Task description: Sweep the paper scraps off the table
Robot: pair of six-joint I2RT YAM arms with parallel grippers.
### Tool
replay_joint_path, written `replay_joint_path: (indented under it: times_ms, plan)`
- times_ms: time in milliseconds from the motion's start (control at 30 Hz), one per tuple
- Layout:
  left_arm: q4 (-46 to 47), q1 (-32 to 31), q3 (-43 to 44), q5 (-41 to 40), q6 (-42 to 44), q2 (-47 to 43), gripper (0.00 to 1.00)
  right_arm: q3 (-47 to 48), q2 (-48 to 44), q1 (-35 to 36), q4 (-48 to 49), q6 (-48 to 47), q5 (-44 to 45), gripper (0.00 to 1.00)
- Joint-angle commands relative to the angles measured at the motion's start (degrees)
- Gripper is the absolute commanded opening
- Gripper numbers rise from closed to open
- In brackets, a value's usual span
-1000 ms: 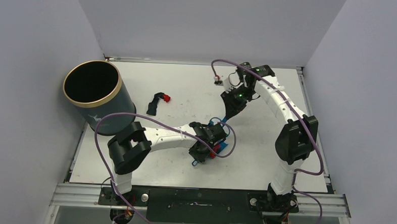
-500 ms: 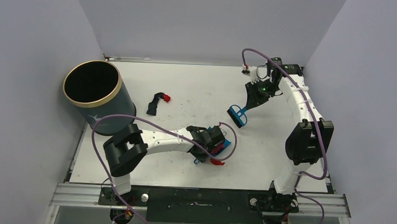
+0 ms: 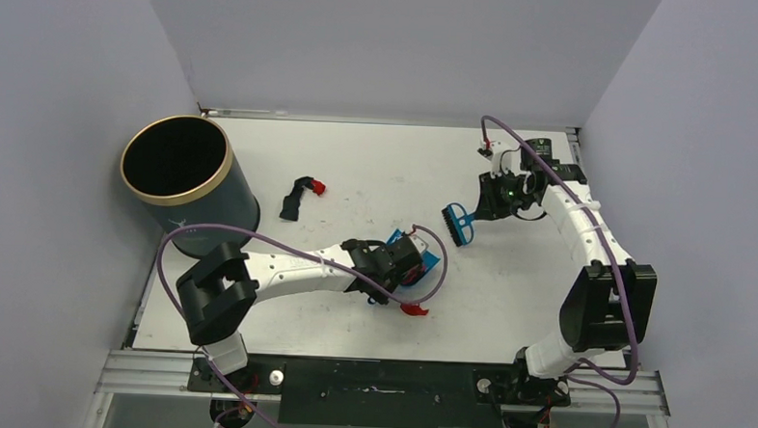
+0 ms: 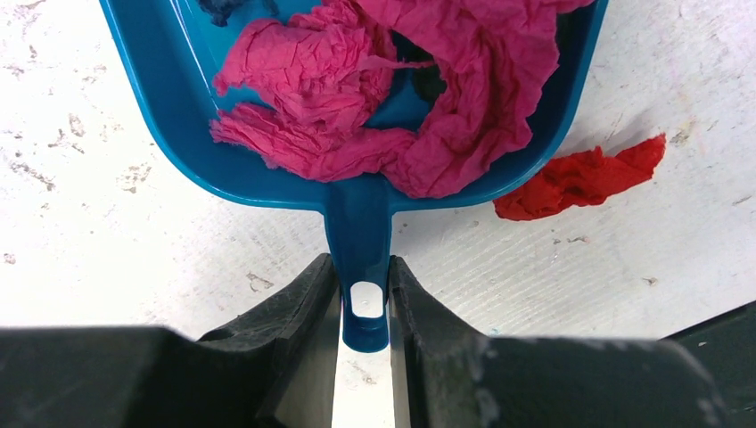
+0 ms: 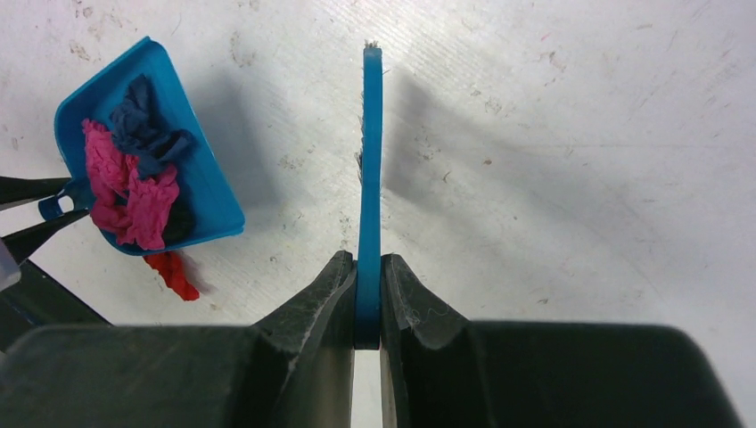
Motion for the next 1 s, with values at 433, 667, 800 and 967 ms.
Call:
replay_joint_path:
  times_ms: [433, 667, 800, 967]
  plan:
    - [-11.8, 7.3, 6.3, -0.2, 0.8, -12.2, 0.00, -20.6, -9.5, -4.3, 24.7, 8.4, -13.3, 0.05]
    - [-16.8, 13.1, 10.3, 2.8, 2.7, -16.2, 0.00, -24.1, -7.9, -9.3, 27.6, 8.9, -19.9, 0.05]
    - [-18.9, 17.0, 12.2, 5.6, 3.4, -18.6, 0.00, -24.6, -7.7, -10.9, 27.5, 9.1, -22.1, 0.05]
    - [-22.4, 22.3, 15.3, 6.3, 4.6, -20.3, 0.00, -24.8, -8.0, -11.3, 27.2, 8.5, -21.8, 0.05]
